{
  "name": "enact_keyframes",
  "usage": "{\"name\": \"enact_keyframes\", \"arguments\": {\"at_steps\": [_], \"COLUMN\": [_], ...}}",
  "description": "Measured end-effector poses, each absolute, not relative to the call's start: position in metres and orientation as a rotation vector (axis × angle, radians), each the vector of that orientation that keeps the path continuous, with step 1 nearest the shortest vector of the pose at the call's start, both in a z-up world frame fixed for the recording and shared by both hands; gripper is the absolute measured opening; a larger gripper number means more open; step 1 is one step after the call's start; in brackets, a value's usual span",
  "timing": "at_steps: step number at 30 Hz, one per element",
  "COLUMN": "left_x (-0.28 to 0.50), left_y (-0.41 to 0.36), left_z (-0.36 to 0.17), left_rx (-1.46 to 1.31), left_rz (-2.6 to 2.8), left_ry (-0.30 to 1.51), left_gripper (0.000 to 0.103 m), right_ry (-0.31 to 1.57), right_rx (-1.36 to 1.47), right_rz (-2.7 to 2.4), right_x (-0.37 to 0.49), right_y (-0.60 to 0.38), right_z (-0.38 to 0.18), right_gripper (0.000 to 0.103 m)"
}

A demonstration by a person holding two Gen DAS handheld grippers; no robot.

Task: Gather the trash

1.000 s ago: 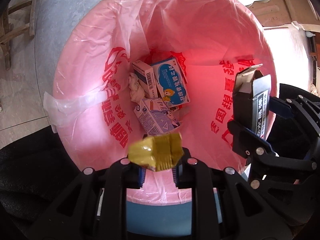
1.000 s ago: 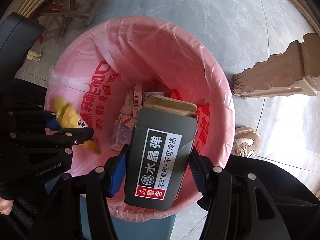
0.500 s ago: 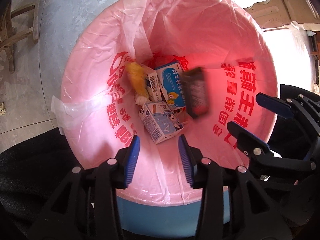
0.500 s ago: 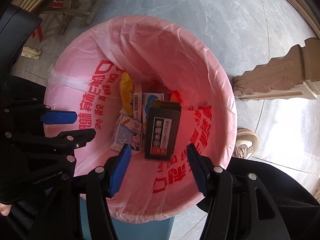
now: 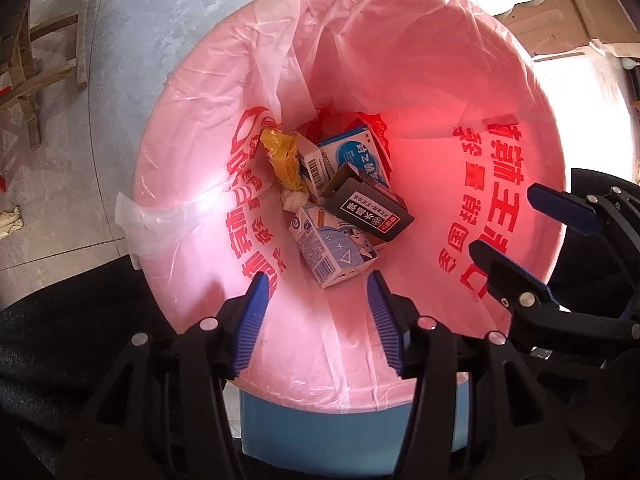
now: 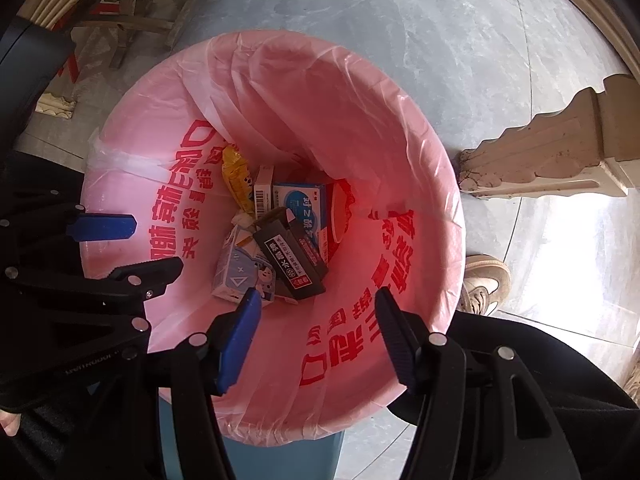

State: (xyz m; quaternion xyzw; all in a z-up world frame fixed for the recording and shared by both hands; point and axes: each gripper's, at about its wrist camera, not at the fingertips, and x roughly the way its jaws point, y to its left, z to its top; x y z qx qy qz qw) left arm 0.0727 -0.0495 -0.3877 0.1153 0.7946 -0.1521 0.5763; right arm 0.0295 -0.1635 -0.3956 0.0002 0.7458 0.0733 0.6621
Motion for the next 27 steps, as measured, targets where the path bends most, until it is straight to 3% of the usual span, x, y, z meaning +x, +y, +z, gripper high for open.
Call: {"name": "enact_keyframes", "arguments": {"at_steps": [6, 10, 15, 27], "left_x": [0.072, 0.069, 0.061, 0.037], "left_y": [-0.048, -0.047, -0.049, -0.056], "left_z": [-0.377, -0.364, -0.339, -0.209], "left_rx": [0.269, 0.253, 0.235, 0.181], "left_rz": [-0.33, -0.316, -0.283, -0.216], "left_ry": [1.823, 1.79, 1.703, 1.284], "left_gripper": [0.053, 0.053, 0.057, 0.058], "right_ry": [1.668, 1.636, 1.589, 1.225], "right_rx": [-0.005, -0.016, 0.025, 0.084], "right_rz": [0.145, 0.096, 0.038, -0.087], "right_x": [0.031, 0.029, 0.02, -0.011], "right_y": [-0.167, -0.173, -0.183, -0.202], "right_z": [-0.386, -0.374, -0.349, -0.218], "right_gripper": [0.06, 0.071, 0.073, 0.073]}}
